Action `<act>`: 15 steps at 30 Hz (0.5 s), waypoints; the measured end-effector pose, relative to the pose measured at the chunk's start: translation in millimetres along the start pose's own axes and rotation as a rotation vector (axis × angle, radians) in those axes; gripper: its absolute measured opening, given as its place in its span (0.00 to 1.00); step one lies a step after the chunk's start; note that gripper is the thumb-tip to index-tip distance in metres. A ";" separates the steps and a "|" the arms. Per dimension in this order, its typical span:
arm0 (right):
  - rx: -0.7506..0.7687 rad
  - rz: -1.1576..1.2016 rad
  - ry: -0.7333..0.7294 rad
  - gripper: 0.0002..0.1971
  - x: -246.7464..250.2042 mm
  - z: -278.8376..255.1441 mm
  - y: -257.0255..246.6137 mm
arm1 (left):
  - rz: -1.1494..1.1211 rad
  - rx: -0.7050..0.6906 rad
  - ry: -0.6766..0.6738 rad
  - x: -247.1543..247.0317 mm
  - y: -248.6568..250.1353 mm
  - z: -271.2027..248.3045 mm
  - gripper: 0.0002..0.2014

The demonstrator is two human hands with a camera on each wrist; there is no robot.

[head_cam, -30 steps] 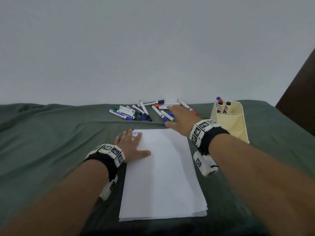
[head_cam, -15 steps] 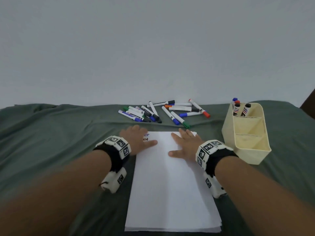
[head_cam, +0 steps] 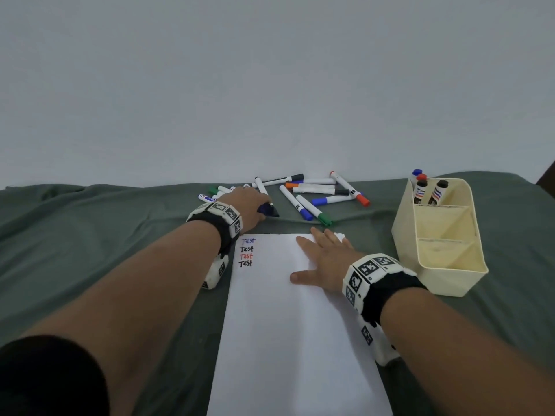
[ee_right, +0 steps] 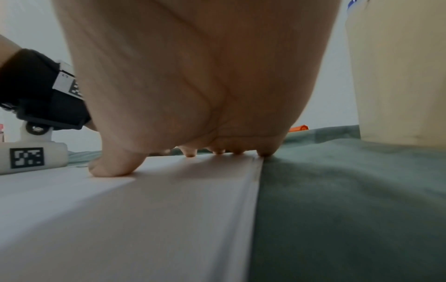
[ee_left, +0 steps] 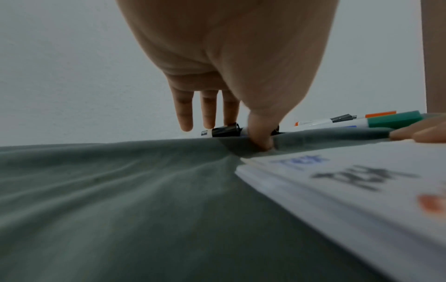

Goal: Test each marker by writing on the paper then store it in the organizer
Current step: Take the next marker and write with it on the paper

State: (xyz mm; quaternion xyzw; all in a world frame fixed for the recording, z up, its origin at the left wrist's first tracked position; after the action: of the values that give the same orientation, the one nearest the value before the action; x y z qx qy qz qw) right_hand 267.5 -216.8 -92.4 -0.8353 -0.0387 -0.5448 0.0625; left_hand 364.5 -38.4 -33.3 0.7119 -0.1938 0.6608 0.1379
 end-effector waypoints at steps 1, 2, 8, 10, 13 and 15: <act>0.002 0.007 -0.004 0.50 0.0 -0.1 -0.1 | -0.010 0.008 0.008 0.9 -1.0 1.3 0.19; 0.004 0.012 -0.007 0.50 0.3 -0.3 -0.3 | -0.009 0.013 0.005 1.0 -2.5 2.3 0.17; 0.003 0.021 -0.012 0.51 2.0 -1.4 0.0 | 0.273 -0.062 0.083 11.2 0.5 1.0 0.14; 0.002 0.027 -0.009 0.51 3.1 -1.3 -0.1 | 0.391 -0.109 0.207 21.3 7.5 -9.2 0.13; 0.002 0.040 0.001 0.51 4.6 -1.7 -1.0 | 0.380 -0.172 0.411 40.2 12.7 -33.9 0.09; -0.001 0.051 0.013 0.51 7.0 -3.0 -1.7 | 0.264 -0.206 0.564 55.0 9.4 -52.2 0.07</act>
State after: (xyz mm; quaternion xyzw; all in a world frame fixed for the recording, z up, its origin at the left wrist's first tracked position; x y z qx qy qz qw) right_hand 267.4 -215.6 -84.7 -0.8324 -0.0167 -0.5485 0.0765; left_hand 316.7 -28.3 25.4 0.4517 -0.3043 0.8211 0.1707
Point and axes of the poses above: each hand's wrist, its own z-axis towards the middle knuckle, its own x-axis out of the back of the hand, y = z × x, the point moved 8 cm from there along z, towards the middle knuckle, and after that the axes turned 14 degrees about -x, right-handed, at the moved point
